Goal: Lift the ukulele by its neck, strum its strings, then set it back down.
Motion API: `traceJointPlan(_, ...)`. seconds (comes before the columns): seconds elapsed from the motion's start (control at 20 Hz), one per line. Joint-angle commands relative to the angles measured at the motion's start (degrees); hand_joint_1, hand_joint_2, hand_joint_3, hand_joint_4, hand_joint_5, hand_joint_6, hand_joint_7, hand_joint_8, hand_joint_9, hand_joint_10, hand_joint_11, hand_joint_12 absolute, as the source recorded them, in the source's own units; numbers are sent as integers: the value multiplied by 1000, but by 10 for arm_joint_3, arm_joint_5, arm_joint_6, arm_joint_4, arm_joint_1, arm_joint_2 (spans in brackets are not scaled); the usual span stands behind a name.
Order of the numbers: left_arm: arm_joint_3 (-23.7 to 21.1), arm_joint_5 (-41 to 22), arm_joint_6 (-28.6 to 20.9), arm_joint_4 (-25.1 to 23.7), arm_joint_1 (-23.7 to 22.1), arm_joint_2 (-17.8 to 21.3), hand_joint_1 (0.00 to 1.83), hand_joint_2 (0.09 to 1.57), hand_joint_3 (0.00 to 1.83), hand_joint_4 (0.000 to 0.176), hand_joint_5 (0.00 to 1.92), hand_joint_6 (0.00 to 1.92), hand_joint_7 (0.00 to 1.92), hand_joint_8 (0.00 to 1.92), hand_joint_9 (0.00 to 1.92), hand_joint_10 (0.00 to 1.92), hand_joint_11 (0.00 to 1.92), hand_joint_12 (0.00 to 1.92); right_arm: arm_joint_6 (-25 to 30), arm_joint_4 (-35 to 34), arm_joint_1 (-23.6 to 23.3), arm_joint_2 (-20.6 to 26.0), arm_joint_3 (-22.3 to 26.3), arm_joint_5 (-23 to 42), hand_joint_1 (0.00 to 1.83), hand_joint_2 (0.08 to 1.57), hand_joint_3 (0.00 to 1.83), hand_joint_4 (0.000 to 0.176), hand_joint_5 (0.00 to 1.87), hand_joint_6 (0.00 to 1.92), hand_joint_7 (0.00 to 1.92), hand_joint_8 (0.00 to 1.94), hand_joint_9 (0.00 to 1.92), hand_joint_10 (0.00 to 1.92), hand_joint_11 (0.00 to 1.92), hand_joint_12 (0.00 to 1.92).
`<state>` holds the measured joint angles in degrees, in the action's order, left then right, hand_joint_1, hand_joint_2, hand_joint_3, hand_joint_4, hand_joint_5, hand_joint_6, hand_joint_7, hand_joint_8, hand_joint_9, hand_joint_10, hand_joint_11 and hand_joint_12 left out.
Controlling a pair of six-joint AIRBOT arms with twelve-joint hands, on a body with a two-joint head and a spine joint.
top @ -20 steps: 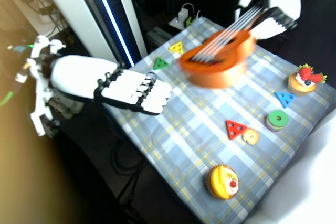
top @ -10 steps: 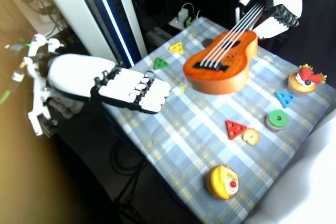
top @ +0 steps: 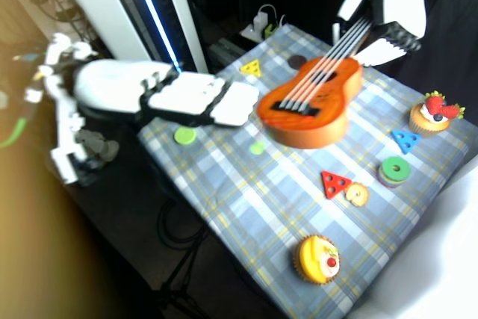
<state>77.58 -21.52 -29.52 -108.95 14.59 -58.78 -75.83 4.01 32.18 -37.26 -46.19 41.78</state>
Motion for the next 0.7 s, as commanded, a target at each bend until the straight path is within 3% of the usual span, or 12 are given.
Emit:
traceJointPlan(0.0,4,20,-1,33,-3,-6,1364,842,706,0,1191,1921,1278,1921,1326,1921,1456,1921,-4,-4,-13,-1,-6,60,487,1376,0,0,0,0,0,0,0,0,0,0)
traceJointPlan(0.15,13,22,7,46,-4,-15,1378,963,461,0,1088,1921,1179,1921,1214,1921,1335,1921,-10,0,-37,-20,-17,41,573,1388,0,0,0,0,0,0,0,0,0,0)
traceJointPlan(0.2,15,22,9,46,-5,-17,1401,1026,324,0,1062,1921,1148,1921,1187,1921,1306,1921,-14,0,-42,-24,-20,37,438,1376,0,0,0,0,0,0,0,0,0,0)
traceJointPlan(0.35,16,23,14,47,-7,-23,1380,1149,82,0,1027,1921,1056,1921,1081,1921,1185,1921,-15,0,-57,-33,-27,34,313,1378,1,0,0,0,0,0,0,0,0,0)
traceJointPlan(0.45,17,22,14,46,-5,-25,1367,1153,58,0,1009,1921,1031,1921,1058,1921,1178,1921,-15,0,-72,-44,-37,23,218,1364,0,0,0,0,0,0,0,0,0,0)
traceJointPlan(0.6,24,22,14,47,3,-34,1410,1147,37,0,1006,1921,1031,1921,1068,1921,1207,1921,-15,0,-86,-56,-45,11,457,1346,0,0,0,0,0,0,0,0,0,0)
traceJointPlan(0.65,26,22,14,48,6,-37,1413,1146,32,0,1021,1921,1048,1921,1075,1921,1203,1921,-15,0,-88,-58,-47,10,460,1348,0,0,0,0,0,0,0,0,0,0)
